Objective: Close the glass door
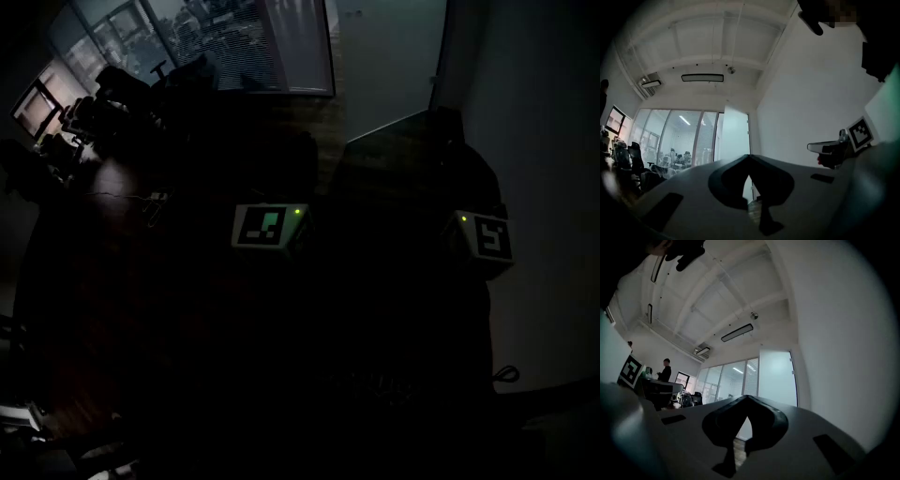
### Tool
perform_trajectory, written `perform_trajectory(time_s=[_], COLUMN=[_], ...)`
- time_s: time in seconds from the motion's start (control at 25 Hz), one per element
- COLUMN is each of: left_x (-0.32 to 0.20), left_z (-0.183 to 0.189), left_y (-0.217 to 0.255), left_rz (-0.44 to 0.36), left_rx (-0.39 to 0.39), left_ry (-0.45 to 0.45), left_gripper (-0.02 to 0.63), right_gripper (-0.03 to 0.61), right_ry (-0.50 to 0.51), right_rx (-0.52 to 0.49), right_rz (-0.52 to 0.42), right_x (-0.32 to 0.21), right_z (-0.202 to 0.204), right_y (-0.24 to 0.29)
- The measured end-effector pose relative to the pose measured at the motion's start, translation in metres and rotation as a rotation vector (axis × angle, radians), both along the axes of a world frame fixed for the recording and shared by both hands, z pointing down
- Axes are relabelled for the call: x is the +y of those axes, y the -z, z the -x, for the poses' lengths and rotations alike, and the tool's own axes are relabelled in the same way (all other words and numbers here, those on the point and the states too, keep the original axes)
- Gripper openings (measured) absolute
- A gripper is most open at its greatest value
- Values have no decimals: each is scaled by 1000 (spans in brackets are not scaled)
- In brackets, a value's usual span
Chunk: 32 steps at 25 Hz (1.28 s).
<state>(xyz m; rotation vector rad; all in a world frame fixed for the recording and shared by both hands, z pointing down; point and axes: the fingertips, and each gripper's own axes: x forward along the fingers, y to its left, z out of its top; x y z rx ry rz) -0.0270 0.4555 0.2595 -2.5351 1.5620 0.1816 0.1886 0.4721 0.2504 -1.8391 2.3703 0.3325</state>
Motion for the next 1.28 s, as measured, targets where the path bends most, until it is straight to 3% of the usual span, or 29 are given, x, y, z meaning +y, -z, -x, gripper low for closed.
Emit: perform_trajectory(time_s=[0.76,1.16,1.28], left_x=[-1,-2,-4], left_z=[0,2,4], left_y=[-8,-9,-10], left_rz=[24,29,30], left_rx=[18,26,29], left_ry=[-2,-1,2], left_gripper=[2,2,2], right_gripper=[2,2,2], right_ry=[7,62,46], right_rx=[-3,6,-28], right_rz=[10,18,16], right_x=[-2,-7,-11], right_z=[-2,14,11], right_y=[-2,-3,-3])
